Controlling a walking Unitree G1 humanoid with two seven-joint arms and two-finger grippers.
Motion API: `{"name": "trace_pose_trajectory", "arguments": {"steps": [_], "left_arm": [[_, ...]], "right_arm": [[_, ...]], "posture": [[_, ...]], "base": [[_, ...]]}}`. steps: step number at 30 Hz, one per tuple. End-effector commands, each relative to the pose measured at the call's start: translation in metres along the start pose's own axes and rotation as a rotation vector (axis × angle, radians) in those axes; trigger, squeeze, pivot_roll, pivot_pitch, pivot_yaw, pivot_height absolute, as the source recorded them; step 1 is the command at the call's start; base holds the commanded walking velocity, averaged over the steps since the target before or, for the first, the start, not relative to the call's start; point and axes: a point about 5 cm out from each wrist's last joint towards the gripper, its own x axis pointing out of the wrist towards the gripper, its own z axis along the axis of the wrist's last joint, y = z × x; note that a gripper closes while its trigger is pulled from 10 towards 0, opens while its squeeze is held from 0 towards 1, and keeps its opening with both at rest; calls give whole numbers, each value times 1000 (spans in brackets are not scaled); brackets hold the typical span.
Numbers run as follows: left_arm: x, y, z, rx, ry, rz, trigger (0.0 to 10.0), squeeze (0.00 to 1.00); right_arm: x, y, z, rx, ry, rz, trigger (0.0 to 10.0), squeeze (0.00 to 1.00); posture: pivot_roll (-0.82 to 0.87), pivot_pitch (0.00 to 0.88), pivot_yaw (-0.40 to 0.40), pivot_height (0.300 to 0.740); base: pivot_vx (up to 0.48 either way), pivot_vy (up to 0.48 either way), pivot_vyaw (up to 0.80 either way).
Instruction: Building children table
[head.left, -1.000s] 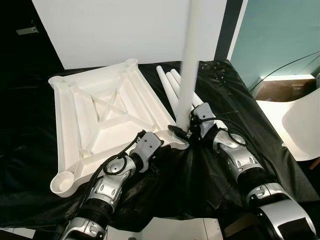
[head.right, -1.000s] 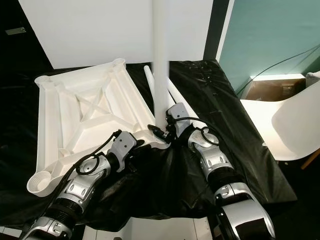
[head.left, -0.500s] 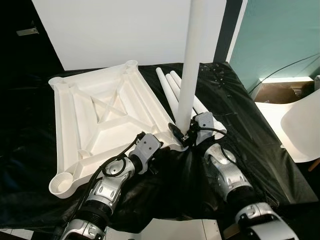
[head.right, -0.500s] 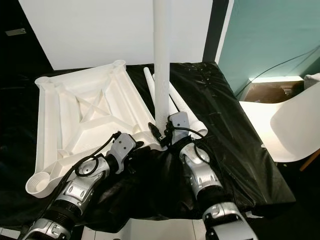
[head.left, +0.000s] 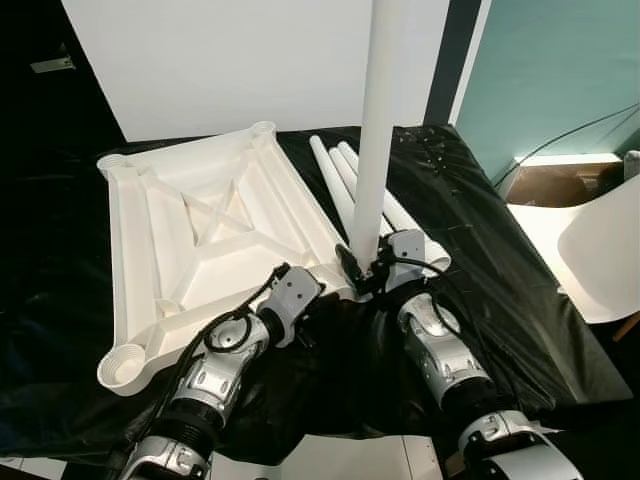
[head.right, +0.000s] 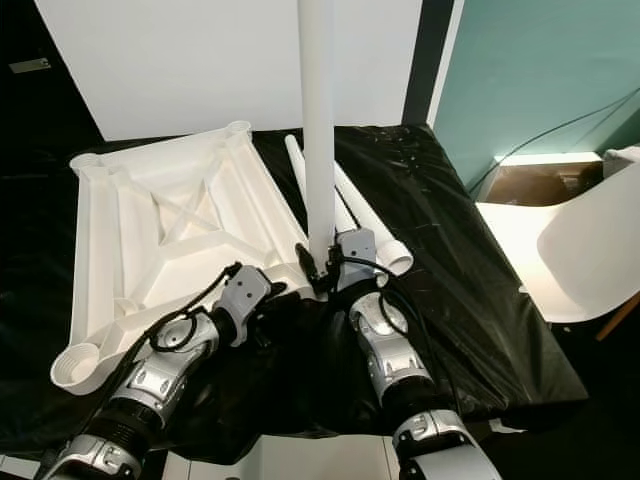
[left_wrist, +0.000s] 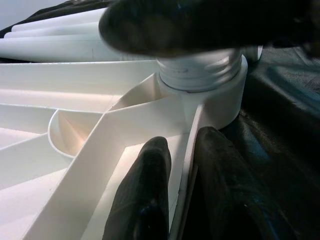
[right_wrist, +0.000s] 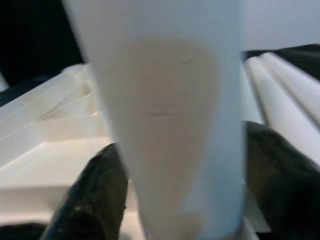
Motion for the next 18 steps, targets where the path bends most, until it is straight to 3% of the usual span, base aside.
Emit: {"name": "trace_pose_trajectory", "arguments": {"steps": [1, 4, 7, 15, 16, 17, 18], "left_arm": [[-3, -15, -27, -61, 109, -64, 10000, 0], [-4, -16, -28, -65, 111, -66, 10000, 0], [-3, -17, -28, -65, 111, -68, 10000, 0], [-3, -15, -27, -63, 105, -67, 10000, 0], [-3, -15, -27, -63, 105, -66, 10000, 0], [-3, -16, -27, -64, 105, -66, 10000, 0], [-3, -15, -27, -64, 106, -65, 10000, 0]], "right_arm": [[3, -4, 3, -6, 12, 72, 10000, 0], [6, -29, 18, -113, 45, 245, 10000, 0], [7, -39, 23, -153, 76, 298, 10000, 0], [3, -47, 22, -218, 183, 453, 10000, 0], [2, -48, 21, -219, 203, 472, 4745, 0], [1, -48, 20, -220, 216, 484, 4745, 0], [0, -49, 19, -215, 230, 502, 0, 0]], "posture": [[30, 0, -9, 740], [29, 0, -10, 740], [28, 0, -11, 740], [30, 0, -10, 740], [30, 0, -11, 740], [30, 0, -11, 740], [31, 0, -16, 740]], "base": [[0, 0, 0], [0, 0, 0], [0, 0, 0], [0, 0, 0], [0, 0, 0], [0, 0, 0], [0, 0, 0]]}}
